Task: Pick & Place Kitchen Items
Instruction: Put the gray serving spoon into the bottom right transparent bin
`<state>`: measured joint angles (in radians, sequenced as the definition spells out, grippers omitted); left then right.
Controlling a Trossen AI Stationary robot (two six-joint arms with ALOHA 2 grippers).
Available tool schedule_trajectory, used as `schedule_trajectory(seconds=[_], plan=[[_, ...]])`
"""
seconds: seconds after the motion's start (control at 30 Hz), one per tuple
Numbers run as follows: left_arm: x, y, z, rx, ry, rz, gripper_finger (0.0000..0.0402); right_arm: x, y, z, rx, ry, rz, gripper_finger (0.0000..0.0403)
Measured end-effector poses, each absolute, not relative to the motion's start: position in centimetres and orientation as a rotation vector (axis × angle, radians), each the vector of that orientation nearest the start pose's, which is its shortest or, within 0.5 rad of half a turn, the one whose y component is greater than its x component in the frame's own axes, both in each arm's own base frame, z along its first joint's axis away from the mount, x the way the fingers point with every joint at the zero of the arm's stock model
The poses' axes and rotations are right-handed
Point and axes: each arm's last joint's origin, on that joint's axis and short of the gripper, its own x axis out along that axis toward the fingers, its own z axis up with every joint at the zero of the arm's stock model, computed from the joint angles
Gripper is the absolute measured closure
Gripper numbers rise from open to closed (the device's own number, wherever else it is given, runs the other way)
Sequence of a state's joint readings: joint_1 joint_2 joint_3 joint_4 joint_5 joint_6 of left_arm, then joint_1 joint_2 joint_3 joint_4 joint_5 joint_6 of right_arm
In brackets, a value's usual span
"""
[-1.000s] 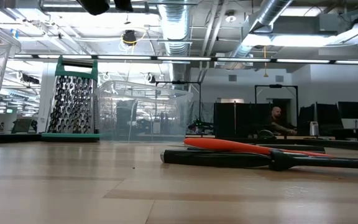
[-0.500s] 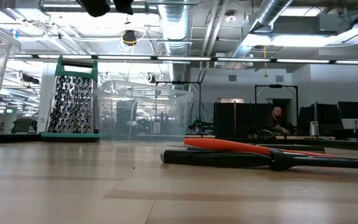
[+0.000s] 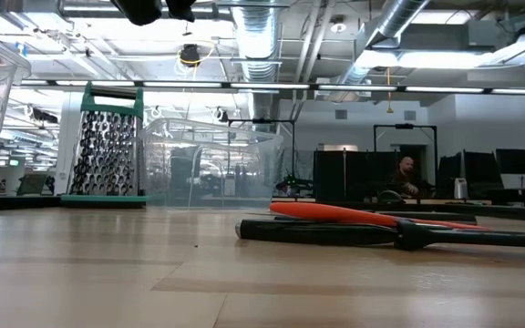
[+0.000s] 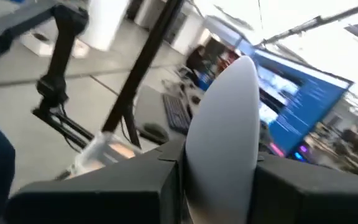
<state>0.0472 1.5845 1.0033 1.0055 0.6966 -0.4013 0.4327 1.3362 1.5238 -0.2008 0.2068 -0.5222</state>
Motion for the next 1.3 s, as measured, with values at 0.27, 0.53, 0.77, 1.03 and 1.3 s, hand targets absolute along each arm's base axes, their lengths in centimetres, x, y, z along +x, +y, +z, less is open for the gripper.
schedule_trajectory(seconds=[0.27, 0.53, 0.77, 1.03, 1.3], plan=[[34.7, 0.3, 32.1, -0.601, -0.239, -0.544, 0.0232, 21.9, 14.6, 45.4, -0.842, 0.131, 0.104, 0.0352], [34.8, 0.8, 32.2, -0.835, -0.28, -0.407, 0.0204, 21.7, 18.3, 43.9, -1.339, 0.123, 0.166, 0.0352], [34.9, 0.9, 32.2, -0.905, -0.296, -0.374, 0.0202, 23.8, 19.7, 42.7, -1.453, 0.128, 0.141, 0.0352], [34.9, 1.1, 32.3, -0.944, -0.326, -0.328, 0.0198, 25.8, 19.9, 41.4, -1.531, 0.189, 0.108, 0.0352], [34.9, 1.2, 32.3, -0.947, -0.332, -0.317, 0.0198, 27.2, 18.8, 41.0, -1.521, 0.17, 0.173, 0.0352]])
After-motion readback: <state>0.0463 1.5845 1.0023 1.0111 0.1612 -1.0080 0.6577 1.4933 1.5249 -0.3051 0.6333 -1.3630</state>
